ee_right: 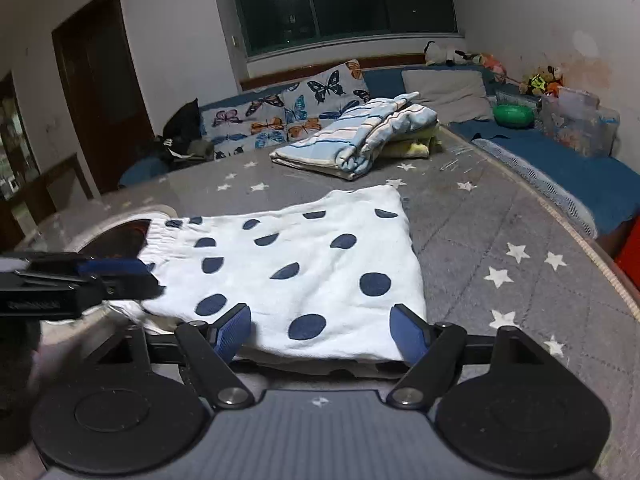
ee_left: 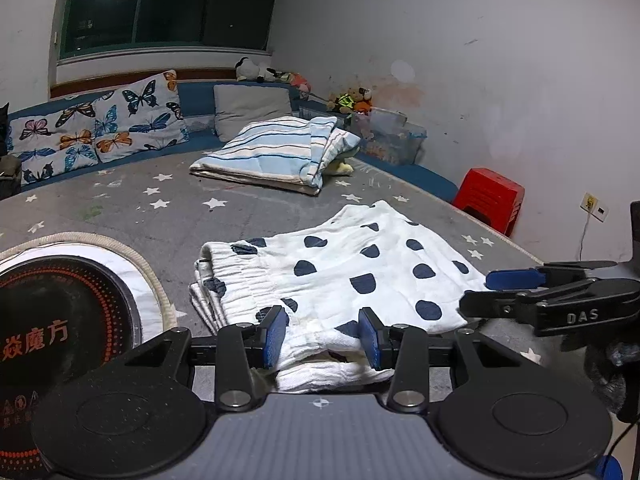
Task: Fold clothes
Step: 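Press the placed trousers flat with both open tools, then withdraw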
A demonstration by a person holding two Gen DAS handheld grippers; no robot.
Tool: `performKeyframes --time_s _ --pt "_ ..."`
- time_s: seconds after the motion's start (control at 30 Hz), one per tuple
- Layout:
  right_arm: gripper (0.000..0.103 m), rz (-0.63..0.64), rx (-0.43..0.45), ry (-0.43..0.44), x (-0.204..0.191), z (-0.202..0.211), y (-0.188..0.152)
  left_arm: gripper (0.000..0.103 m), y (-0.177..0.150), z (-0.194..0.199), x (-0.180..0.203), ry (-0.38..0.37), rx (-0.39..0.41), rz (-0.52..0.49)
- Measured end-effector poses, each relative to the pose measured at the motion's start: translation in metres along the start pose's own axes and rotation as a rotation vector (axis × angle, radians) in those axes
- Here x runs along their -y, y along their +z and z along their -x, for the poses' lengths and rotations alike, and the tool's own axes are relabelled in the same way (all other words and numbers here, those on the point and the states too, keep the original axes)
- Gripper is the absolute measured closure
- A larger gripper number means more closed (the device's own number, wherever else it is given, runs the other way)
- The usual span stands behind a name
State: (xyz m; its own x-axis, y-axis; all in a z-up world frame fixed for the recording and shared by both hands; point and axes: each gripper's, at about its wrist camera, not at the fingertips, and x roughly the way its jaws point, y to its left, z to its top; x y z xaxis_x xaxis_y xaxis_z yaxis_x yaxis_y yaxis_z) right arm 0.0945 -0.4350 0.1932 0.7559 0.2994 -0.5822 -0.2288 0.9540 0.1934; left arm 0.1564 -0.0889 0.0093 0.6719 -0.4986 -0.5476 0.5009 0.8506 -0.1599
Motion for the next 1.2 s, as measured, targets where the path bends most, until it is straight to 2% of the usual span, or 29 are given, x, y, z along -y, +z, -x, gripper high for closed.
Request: performKeyframes --time_s 0.1,0.13,0.2,0.23,0.4,0.6,0.67,0.7,0.83,1.2 --pt "0.024 0.014 -0.012 -0.016 -0.001 -0.003 -0.003 0.058 0.001 0.005 0.001 0.002 0.001 0.014" --pt "0.024 0.012 -0.007 -0.022 -0.001 -0.001 -0.003 0.055 0.002 0.007 0.001 0.002 0.001 0.019" --pt "0.018 0.007 0.005 -0.033 -0.002 0.002 -0.004 0.050 0.002 0.010 0.001 0.003 0.000 0.028" --pt "0.011 0.007 0.015 -0.043 -0.003 0.005 -0.004 0.049 0.002 0.012 0.002 0.003 -0.002 0.033" --pt "0.003 0.007 0.041 -0.075 -0.007 0.015 -0.006 0.037 0.001 0.019 0.005 0.007 -0.009 0.043" --pt "0.000 -0.005 0.057 -0.131 -0.013 0.023 -0.011 0.023 -0.005 0.033 0.009 0.016 -0.008 0.037" --pt "0.000 -0.014 0.062 -0.149 -0.014 0.026 -0.013 0.014 -0.008 0.037 0.010 0.021 -0.004 0.037" --pt "0.000 -0.022 0.063 -0.156 -0.014 0.028 -0.013 0.013 -0.009 0.039 0.010 0.023 -0.001 0.037" --pt "0.000 -0.052 0.069 -0.158 -0.016 0.034 -0.016 0.002 -0.015 0.047 0.011 0.024 0.001 0.039" --pt "0.000 -0.105 0.109 -0.159 -0.034 0.051 -0.025 0.000 -0.028 0.069 0.008 0.014 0.023 0.048"
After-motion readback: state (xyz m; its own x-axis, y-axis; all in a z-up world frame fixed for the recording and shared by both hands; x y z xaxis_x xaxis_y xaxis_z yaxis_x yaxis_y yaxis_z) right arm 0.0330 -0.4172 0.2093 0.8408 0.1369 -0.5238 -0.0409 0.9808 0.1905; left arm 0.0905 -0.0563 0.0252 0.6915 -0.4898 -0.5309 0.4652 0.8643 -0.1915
